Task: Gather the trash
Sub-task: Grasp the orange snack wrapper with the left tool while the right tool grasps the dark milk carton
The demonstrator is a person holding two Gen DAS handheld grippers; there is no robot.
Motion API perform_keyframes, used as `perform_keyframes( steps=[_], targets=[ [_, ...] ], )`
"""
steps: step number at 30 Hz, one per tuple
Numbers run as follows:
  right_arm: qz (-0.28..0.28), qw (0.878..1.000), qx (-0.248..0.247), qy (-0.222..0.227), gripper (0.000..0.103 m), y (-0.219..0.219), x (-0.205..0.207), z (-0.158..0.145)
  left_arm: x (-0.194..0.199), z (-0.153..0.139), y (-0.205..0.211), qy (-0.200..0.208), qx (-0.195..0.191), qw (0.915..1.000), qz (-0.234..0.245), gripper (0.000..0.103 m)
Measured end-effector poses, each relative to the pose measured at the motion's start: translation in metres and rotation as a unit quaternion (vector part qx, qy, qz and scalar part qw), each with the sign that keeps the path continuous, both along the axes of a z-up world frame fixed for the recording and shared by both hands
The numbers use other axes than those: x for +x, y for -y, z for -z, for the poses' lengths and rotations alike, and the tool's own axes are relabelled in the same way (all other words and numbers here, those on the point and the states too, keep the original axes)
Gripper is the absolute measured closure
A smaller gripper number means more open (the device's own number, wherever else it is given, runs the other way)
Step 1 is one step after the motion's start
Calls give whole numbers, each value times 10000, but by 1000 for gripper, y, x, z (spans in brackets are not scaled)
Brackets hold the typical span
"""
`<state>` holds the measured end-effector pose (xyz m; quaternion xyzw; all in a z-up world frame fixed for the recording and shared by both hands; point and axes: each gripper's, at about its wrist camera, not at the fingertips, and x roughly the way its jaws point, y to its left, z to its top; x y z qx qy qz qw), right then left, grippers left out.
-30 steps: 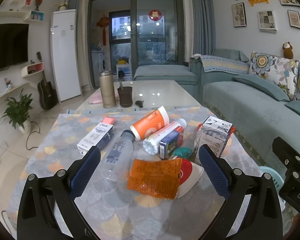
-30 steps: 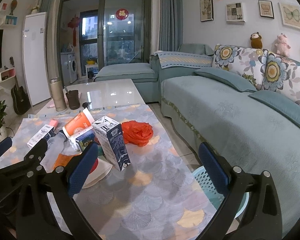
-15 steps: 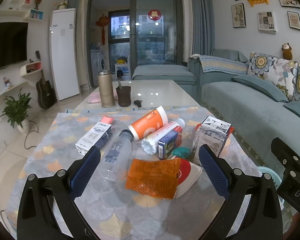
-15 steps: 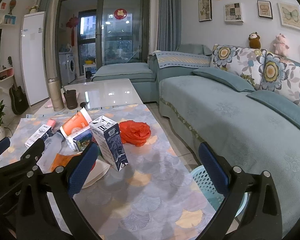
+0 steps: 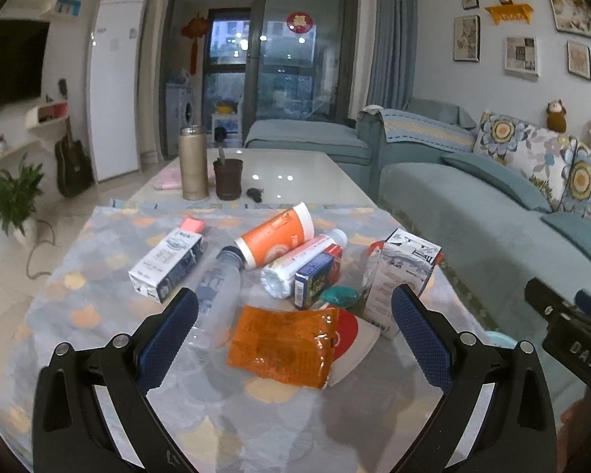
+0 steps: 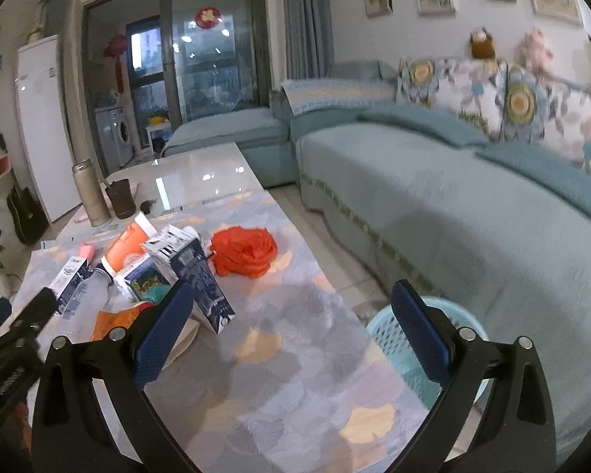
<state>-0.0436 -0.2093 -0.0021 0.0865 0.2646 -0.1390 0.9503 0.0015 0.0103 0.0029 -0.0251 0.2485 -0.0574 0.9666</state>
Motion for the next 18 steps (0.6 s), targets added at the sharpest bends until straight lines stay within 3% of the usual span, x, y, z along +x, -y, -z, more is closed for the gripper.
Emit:
perform_keyframes(
  steps=[3, 8, 10, 13, 18],
  targets=[
    [-4, 10000, -8, -51, 14, 6, 3, 3, 3, 2, -2, -113, -95, 9998, 93, 8],
    [-416, 9990, -81, -166, 41, 2, 19, 5, 17, -5, -34, -206, -295, 9991, 221, 9],
    [-724, 9972, -73, -174, 42, -5, 25, 7, 27, -4, -52, -270, -317, 9990, 164, 10],
    [-1164, 9930, -122, -132, 42, -18, 37, 13, 45, 7, -70, -667, -513, 9950, 544, 10],
    [-1586, 9871, -88, -176, 42, -28, 68, 31, 75, 49, -59, -1402, -273, 9837, 1096, 11]
  ],
)
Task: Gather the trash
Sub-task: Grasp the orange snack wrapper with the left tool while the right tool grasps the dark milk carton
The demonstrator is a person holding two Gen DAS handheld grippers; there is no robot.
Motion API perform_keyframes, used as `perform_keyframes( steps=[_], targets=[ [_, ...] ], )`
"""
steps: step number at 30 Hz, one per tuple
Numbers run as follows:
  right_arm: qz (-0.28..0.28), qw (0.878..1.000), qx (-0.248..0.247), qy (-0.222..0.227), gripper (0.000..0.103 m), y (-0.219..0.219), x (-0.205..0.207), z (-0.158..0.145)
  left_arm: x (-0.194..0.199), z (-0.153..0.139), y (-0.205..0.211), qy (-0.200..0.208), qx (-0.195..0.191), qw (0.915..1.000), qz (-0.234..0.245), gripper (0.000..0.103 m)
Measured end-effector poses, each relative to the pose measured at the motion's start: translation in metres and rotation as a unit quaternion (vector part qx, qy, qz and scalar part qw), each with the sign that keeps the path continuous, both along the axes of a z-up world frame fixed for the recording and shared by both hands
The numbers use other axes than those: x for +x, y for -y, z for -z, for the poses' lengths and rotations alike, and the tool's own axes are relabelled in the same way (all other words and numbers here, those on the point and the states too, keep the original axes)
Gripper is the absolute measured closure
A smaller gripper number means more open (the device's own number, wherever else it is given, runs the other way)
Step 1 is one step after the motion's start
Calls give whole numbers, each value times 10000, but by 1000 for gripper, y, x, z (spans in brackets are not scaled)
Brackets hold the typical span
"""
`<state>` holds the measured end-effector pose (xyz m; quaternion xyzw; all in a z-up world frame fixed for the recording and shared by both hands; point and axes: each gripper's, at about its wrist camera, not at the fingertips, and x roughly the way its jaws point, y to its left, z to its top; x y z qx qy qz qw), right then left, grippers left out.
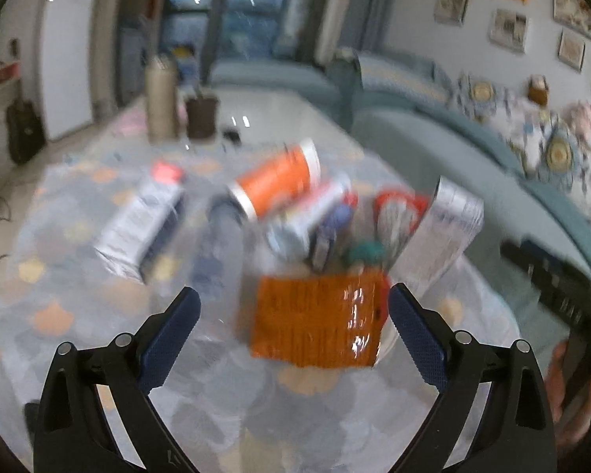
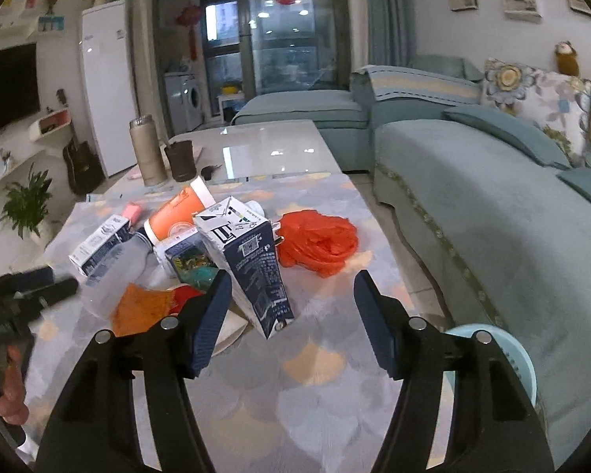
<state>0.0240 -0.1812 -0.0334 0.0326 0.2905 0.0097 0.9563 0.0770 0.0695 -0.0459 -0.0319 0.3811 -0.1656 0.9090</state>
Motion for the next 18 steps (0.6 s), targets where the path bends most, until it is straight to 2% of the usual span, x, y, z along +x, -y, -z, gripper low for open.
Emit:
perform_keyframes(
  steps=[2, 5, 7, 12, 14, 16, 18],
  targets=[
    [-67, 10000, -10, -33, 38, -2, 11, 6, 6, 15, 15, -174, 27, 9991, 385, 11],
    [-181, 9998, 19, -92, 30, -4, 29, 15, 14, 34, 35, -258, 192, 9969, 721, 11],
    [-327, 9993, 22, -163, 29, -9, 42, 21, 22, 45, 39, -375, 252, 9962, 741, 11],
    [-545, 9980, 12, -309, 29, -22, 67, 35, 38, 65, 37, -819, -175, 9928, 853, 11],
    [-577, 9977, 90, -343, 29, -23, 70, 38, 42, 73, 36, -896, -234, 9924, 814, 11],
    [-560, 9977, 153, -344, 30, -22, 73, 40, 44, 77, 37, -806, -201, 9935, 781, 12],
    [-579, 9973, 246, -381, 35, -22, 75, 44, 41, 76, 35, -798, -293, 9933, 785, 16]
  ],
)
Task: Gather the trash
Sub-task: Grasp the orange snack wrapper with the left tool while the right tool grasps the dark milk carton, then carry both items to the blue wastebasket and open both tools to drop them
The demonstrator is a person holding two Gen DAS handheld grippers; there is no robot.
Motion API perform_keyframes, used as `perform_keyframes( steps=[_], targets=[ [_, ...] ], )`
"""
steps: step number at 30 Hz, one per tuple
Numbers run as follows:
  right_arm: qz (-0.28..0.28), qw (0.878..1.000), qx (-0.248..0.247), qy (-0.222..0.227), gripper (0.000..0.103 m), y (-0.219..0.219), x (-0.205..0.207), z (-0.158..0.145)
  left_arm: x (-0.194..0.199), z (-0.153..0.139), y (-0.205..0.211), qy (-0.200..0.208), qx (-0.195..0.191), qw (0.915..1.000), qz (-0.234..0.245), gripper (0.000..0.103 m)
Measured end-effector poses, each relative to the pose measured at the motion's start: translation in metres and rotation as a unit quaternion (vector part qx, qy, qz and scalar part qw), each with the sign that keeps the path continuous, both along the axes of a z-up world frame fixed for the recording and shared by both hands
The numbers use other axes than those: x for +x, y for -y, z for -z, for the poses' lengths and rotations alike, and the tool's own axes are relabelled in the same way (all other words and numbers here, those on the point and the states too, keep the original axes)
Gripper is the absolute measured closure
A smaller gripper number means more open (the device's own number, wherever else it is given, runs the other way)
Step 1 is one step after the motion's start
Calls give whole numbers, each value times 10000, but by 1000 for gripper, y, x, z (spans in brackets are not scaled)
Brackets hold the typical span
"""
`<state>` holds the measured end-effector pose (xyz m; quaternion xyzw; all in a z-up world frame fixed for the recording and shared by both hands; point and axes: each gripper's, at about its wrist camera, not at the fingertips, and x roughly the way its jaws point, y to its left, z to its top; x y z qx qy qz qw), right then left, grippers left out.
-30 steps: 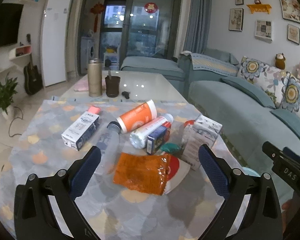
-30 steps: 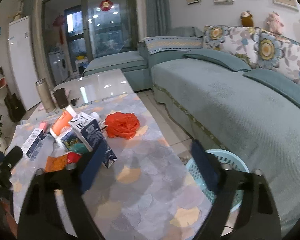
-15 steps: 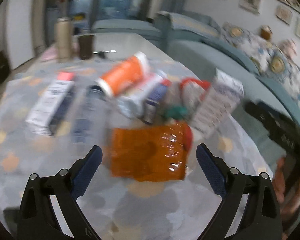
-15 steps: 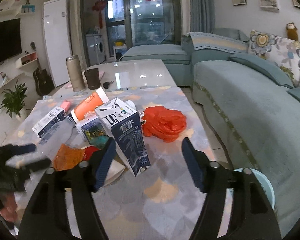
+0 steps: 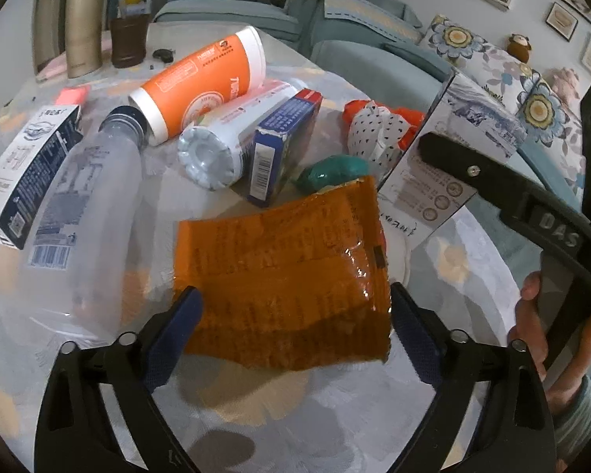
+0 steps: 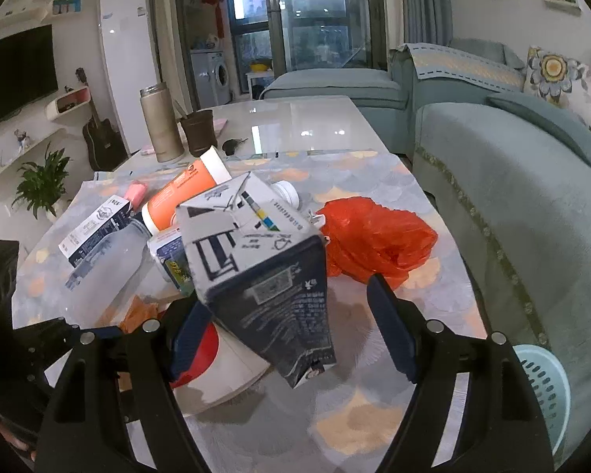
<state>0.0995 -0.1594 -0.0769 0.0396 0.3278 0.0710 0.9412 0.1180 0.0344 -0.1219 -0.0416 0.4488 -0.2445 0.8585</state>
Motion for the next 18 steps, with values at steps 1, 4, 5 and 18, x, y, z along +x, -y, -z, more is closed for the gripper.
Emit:
perform_keyframes(
  steps=[1, 4, 5, 18],
  targets=[
    [-1, 10000, 25, -21, 36, 1, 1, 2, -1, 0, -2, -8, -52, 10000, -21, 18],
    [31, 10000, 50, -46, 52, 3, 0, 3, -6, 0, -8, -25, -222, 9997, -89, 36],
    [21, 9999, 75, -84, 61, 5, -1, 4, -6, 0, -8, -23, -196, 9998, -95, 42],
    [129, 9993, 228, 251, 74, 26, -26, -30, -22, -33, 0, 432, -404, 9982, -21, 97]
  ],
)
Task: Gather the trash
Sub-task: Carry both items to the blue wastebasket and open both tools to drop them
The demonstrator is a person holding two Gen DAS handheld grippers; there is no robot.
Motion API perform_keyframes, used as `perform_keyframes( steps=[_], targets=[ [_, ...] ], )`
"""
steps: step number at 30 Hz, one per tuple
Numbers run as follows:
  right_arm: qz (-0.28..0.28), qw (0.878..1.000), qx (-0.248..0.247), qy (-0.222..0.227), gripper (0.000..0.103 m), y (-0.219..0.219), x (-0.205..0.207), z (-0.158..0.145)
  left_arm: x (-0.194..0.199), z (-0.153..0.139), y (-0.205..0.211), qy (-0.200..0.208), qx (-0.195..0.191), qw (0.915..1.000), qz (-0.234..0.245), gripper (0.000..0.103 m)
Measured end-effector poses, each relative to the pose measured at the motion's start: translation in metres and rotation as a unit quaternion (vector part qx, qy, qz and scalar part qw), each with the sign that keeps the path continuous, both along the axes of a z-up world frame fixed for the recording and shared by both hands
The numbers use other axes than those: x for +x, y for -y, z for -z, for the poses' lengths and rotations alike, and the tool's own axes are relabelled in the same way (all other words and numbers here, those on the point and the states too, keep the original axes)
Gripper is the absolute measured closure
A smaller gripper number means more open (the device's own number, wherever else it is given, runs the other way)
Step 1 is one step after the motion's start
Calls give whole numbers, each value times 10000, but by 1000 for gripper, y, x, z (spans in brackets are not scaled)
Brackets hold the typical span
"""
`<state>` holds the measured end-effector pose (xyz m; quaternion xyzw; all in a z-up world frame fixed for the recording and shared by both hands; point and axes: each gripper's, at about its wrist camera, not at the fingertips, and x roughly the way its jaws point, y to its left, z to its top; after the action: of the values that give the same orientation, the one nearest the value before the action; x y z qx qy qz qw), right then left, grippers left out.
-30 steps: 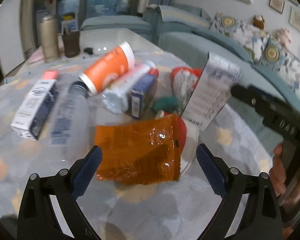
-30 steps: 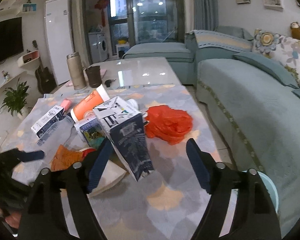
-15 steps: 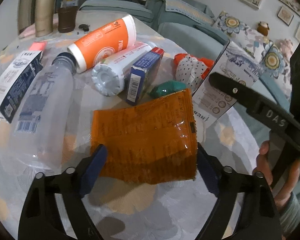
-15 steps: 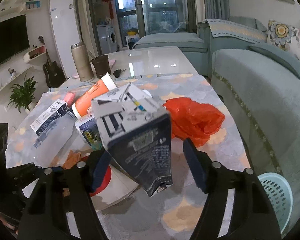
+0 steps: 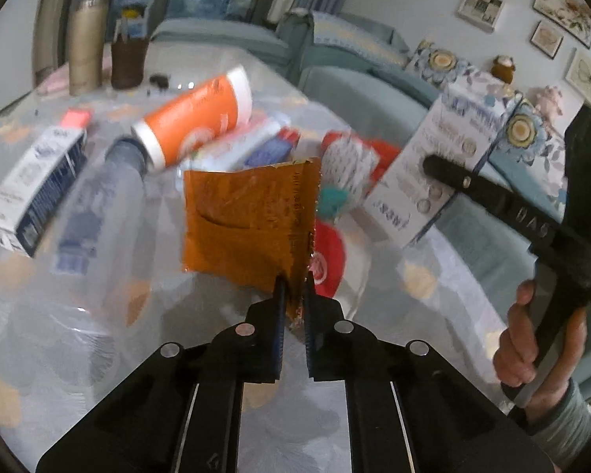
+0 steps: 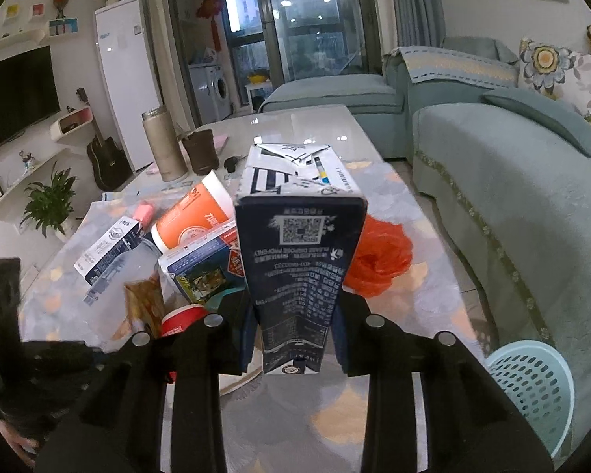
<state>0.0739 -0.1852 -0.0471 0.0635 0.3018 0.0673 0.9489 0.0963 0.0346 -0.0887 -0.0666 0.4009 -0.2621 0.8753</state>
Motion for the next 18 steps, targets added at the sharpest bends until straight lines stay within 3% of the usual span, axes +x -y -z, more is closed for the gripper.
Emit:
perform_keyframes(
  steps=[6, 12, 18],
  targets=[
    [321, 9986, -45, 420, 74, 28, -33, -33, -24, -50, 8, 565, -317, 9978, 155, 98],
    [905, 9926, -100, 798, 75, 78, -83, -71, -47, -101, 44, 1011, -907, 9874, 809, 98],
    [1728, 9822, -81, 736, 75, 153, -133, -68, -63, -114, 112, 1090, -997, 9762, 1585, 98]
  ],
)
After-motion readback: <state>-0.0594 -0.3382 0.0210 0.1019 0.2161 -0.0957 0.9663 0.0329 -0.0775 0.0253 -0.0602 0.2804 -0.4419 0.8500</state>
